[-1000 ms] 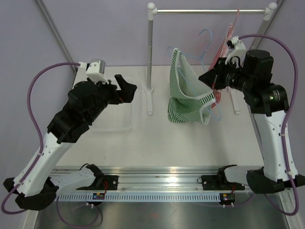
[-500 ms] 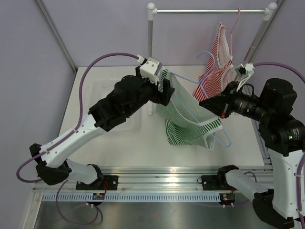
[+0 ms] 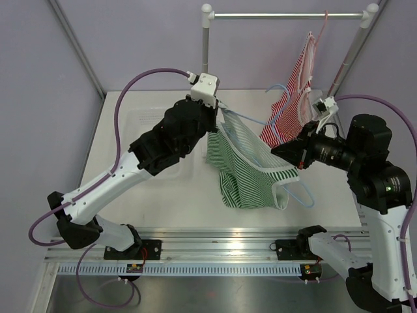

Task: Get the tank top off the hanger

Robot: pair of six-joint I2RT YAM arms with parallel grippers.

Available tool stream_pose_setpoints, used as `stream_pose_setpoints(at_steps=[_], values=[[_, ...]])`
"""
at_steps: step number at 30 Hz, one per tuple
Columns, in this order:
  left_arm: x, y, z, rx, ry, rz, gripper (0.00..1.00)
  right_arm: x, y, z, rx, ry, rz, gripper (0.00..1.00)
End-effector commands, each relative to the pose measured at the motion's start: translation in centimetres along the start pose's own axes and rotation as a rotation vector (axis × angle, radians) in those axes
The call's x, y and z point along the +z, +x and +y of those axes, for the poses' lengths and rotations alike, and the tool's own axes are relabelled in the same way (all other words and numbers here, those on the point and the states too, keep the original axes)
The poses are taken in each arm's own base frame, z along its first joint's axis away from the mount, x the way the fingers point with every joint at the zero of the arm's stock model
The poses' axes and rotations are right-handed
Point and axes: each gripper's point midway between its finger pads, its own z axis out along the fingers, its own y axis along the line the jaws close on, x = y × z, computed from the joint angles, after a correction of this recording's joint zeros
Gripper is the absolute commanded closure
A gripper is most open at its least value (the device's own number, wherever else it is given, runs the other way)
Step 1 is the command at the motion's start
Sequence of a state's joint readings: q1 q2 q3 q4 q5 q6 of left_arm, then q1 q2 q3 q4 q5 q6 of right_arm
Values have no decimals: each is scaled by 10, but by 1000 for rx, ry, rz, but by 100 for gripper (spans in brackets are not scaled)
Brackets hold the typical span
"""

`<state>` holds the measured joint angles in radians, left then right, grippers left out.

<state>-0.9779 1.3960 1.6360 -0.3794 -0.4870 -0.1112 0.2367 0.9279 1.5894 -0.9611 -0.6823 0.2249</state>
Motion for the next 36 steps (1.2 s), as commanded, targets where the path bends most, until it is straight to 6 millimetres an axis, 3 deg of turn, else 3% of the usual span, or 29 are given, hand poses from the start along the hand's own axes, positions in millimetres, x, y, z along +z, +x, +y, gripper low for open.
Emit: stream_pose_setpoints(at_steps=[1,3,4,6,10,15,18,19,20,21,22,24,25,26,29,31,32,34,36], values=[[-13,-26,49,-93,-207,-78,100,8,15,-13,-26,6,34,100],[-12,-22,69,-166,-271,-58,100,6,26,-11,-46,-16,39,100],[-11,-15,91,-178,-324,-29,100,5,28,-7,-54,-41,37,100],[-7,-11,115,-227,-378,-13,100,-1,30,-1,-79,-58,9,100],[-3,3,133,-275,-393,54,100,-9,27,4,-128,-58,-43,100],[6,17,131,-357,-301,126,100,-14,22,7,-201,-56,-127,100],[10,16,99,-357,-98,116,100,-13,6,8,-204,-64,-230,100],[0,4,87,-366,-14,77,100,-12,1,12,-170,-84,-262,100],[-4,5,59,-372,150,88,100,-15,-21,22,-217,-122,-366,100],[-9,-13,40,-373,267,11,100,-7,-21,18,-198,-139,-392,100],[-12,5,24,-372,352,40,100,-6,-28,21,-196,-174,-434,100],[-36,-2,-16,-323,548,1,100,-5,-54,34,-216,-279,-571,100],[-40,14,-28,-296,587,26,100,-5,-61,38,-219,-307,-604,100],[-51,16,-44,-244,638,13,100,-5,-75,42,-227,-343,-649,100],[-60,47,-63,-223,721,71,100,-2,-102,44,-248,-366,-733,100],[-66,54,-73,-230,792,65,100,-4,-118,40,-235,-364,-812,100],[-65,71,-75,-246,799,101,100,-6,-126,39,-244,-361,-855,100],[-56,85,-70,-261,743,134,100,-5,-140,25,-239,-262,-894,100],[-42,104,-53,-273,601,195,100,4,-141,1,-180,-90,-781,100]])
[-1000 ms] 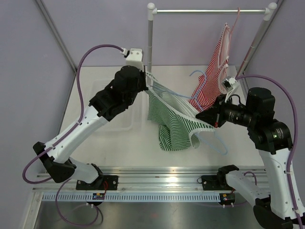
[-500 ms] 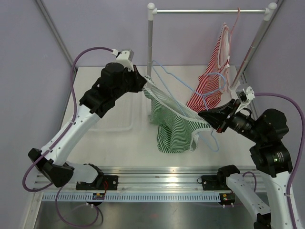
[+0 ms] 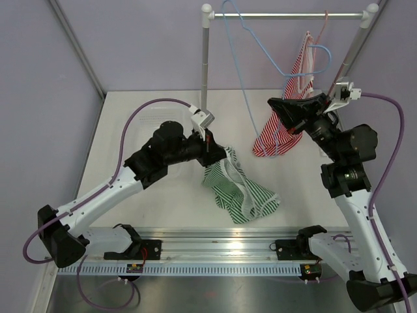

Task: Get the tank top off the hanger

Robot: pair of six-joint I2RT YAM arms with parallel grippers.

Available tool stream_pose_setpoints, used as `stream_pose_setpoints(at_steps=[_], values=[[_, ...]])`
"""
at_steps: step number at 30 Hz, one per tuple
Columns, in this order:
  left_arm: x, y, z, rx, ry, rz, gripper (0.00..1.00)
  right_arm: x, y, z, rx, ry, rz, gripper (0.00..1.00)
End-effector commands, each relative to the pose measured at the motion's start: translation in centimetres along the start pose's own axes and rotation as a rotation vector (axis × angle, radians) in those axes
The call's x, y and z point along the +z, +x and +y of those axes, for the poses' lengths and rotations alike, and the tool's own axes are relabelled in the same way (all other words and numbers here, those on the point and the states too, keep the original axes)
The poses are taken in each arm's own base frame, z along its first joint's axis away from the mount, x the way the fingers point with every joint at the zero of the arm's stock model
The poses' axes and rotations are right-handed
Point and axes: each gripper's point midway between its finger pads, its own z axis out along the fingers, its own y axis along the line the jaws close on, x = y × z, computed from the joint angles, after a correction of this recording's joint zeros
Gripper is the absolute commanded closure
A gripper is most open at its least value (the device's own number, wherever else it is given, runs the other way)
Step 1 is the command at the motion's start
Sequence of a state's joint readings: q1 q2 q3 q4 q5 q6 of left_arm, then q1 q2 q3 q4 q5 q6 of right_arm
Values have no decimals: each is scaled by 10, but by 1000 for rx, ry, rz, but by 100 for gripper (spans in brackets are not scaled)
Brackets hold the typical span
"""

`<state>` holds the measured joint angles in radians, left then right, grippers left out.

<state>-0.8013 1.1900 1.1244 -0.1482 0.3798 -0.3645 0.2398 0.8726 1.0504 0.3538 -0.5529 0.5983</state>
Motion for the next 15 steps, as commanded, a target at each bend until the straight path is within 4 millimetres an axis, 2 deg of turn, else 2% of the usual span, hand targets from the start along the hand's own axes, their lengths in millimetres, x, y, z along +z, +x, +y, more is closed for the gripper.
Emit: stream_pose_setpoints(at_steps=[1,2,4,5,9,10,11,12,13,14,15], values=[[4,-5,20,-12,-111,-30,100,0,-50,-2,-128,147,-69,100],[4,-5,38,-27,-214,-40,100,-7,-34,-15,-89,238,28,100],[3,8,56,-45,-314,-5,100,-17,-25,-28,-95,322,80,100],[2,10,67,-54,-380,-11,100,-26,-13,-35,-74,373,137,100],[0,28,82,-56,-489,41,100,-55,5,-67,-64,603,264,100],[0,29,82,-53,-499,49,97,-57,11,-76,-69,641,299,100],[-1,29,81,-43,-509,52,91,-61,11,-79,-69,672,323,100],[-3,31,81,-39,-519,65,79,-62,10,-84,-79,699,329,100],[-5,28,79,-34,-522,62,73,-62,9,-89,-95,717,341,100],[-9,24,76,-23,-530,50,62,-59,9,-96,-94,742,362,100],[-14,24,75,-19,-544,55,39,-57,8,-100,-102,757,369,100]])
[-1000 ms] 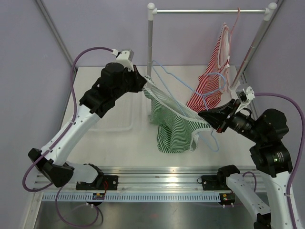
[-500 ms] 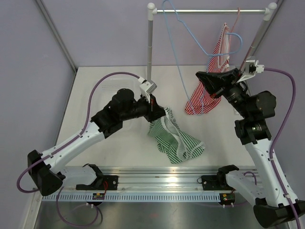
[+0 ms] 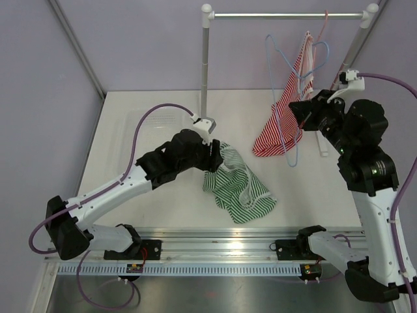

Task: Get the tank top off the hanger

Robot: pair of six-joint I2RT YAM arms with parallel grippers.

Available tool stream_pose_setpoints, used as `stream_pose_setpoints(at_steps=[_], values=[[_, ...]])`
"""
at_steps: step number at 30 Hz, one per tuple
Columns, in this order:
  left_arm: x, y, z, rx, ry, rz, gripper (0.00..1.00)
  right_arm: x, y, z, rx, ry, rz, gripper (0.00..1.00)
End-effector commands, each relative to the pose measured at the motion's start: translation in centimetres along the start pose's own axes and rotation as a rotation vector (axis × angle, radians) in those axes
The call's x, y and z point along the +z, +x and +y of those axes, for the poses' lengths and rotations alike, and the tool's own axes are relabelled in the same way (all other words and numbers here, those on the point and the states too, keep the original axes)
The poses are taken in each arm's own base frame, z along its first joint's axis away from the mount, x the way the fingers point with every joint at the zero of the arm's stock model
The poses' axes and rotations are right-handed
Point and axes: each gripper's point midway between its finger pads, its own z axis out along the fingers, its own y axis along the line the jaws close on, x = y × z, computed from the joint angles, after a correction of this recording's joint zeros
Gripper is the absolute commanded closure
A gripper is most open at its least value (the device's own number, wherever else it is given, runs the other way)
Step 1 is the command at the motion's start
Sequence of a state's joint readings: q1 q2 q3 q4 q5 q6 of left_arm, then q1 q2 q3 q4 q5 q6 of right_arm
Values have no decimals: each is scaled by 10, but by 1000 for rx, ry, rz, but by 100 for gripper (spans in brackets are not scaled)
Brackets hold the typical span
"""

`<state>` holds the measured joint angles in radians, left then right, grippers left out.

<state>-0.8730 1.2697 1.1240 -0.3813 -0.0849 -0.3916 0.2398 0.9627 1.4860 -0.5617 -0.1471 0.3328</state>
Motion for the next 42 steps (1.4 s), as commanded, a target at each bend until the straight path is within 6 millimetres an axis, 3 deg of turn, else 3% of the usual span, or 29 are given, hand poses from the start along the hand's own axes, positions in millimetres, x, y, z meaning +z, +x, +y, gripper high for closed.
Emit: stream_pose_setpoints(at_steps=[1,5,7,9,10,11,13,14,16,22,28,34,35,36,38,42], values=[[-23,-36,3,9,-77,-111,34,14,9,-35,-66,181,98,100],[-46,-41,0,20,-88,-141,17,38,-4,-46,-104,239,102,100],[-59,-42,2,20,-93,-152,1,49,-10,-48,-120,251,96,100],[-66,-37,4,28,-110,-143,1,67,-20,-51,-131,269,85,100],[-72,-38,5,26,-112,-154,1,83,-15,-59,-141,288,110,100],[-76,-34,6,30,-125,-147,1,86,-31,-54,-148,282,81,100],[-84,-32,10,31,-134,-155,1,110,-23,-63,-166,301,127,100],[-87,-29,10,32,-134,-154,1,112,-41,-56,-171,288,89,100],[-92,-23,12,29,-126,-156,1,129,-50,-57,-186,293,78,100],[-98,-10,18,31,-132,-145,1,175,-52,-66,-220,302,106,100],[-101,-7,17,30,-135,-149,1,201,-28,-83,-224,329,166,100],[-91,-1,13,34,-149,-135,1,200,-20,-86,-208,326,182,98],[-88,-1,12,37,-148,-135,1,199,-21,-85,-209,322,182,96],[-86,0,12,38,-149,-134,1,198,-22,-85,-209,323,179,85],[-78,1,10,38,-146,-132,1,192,-27,-81,-211,320,169,78],[-59,4,5,42,-143,-123,1,177,-41,-75,-223,318,142,41]])
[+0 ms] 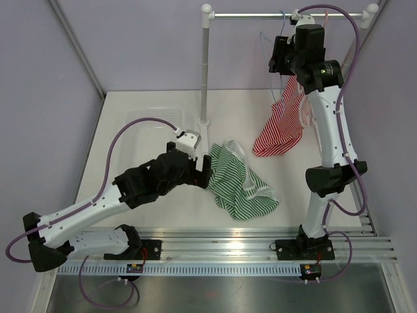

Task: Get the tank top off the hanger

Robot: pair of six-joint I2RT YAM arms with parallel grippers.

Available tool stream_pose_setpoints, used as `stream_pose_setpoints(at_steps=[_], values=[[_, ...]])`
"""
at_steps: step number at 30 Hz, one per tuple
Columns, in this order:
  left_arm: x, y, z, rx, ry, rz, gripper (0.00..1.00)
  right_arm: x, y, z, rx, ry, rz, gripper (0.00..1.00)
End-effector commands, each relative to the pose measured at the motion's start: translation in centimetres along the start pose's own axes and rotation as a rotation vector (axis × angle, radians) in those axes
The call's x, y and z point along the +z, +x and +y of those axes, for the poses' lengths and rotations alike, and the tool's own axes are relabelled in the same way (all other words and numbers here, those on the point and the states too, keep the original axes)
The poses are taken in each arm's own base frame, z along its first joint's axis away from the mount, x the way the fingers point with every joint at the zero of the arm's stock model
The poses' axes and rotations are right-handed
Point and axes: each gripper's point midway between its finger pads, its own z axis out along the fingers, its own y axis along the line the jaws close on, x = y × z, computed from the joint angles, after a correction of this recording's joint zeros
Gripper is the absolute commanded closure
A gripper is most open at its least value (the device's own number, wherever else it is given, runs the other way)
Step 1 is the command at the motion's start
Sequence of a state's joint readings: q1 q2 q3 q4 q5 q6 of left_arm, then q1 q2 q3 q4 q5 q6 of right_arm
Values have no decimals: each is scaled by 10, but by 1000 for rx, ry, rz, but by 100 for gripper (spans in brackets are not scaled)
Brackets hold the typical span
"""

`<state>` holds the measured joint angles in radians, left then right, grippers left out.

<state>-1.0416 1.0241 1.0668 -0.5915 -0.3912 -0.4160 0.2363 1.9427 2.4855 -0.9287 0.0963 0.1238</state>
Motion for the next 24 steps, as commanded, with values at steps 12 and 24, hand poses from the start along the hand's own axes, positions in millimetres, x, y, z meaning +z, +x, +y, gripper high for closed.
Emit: stream_pose_setpoints(at_steps=[12,24], values=[[108,27,-51,53,29,92,1,-182,-19,0,-2,-117,-151,0],[185,108,-89,95,104,303,1,-302,61,57,46,-599,-183,1]])
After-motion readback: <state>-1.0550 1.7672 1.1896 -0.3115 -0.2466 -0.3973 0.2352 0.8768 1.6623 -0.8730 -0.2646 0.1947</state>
